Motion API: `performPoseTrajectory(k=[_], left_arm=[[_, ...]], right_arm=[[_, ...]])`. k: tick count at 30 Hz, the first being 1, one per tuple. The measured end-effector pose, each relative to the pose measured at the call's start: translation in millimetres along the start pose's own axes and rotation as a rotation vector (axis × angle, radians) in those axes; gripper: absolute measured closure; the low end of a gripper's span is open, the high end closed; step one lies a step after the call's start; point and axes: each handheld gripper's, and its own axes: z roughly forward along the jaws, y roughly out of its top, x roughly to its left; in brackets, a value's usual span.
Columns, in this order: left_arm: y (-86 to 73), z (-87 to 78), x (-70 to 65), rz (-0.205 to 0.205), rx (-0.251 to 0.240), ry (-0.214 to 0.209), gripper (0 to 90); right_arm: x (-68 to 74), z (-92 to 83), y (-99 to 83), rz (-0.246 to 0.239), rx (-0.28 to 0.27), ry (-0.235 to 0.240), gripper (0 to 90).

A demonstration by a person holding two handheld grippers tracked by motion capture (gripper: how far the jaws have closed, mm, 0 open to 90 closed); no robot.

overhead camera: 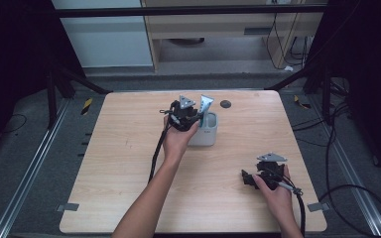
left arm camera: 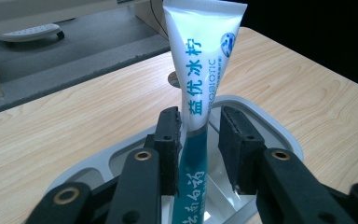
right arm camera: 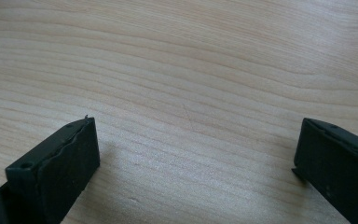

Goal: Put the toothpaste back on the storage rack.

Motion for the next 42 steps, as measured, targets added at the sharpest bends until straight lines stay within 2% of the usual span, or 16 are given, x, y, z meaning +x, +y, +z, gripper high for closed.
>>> performPoseTrajectory(k=[9, 14, 24, 33, 42], left_arm=[[-2.9, -6.2, 0.2, 0.000, 0.004, -0.012, 62.9], [-2.6, -10.5, -1.5, 0.012, 0.006, -0.018, 59.2], [-1.6, -15.6, -3.5, 0.039, 0.024, -0.040, 43.6], [-0.5, -24.3, -3.5, 0.038, 0.023, -0.073, 31.3], [-0.8, -33.4, -4.7, 0.060, 0.029, -0.066, 20.1]], right_arm=[[0.0, 0.0, 0.0, 0.000, 0.000, 0.000, 0.4], [0.0, 0.0, 0.0, 0.000, 0.000, 0.000, 0.4], [0.0, 0.0, 0.0, 0.000, 0.000, 0.000, 0.4], [0.0, 0.0, 0.0, 0.000, 0.000, 0.000, 0.4], [0.0, 0.0, 0.0, 0.000, 0.000, 0.000, 0.4]])
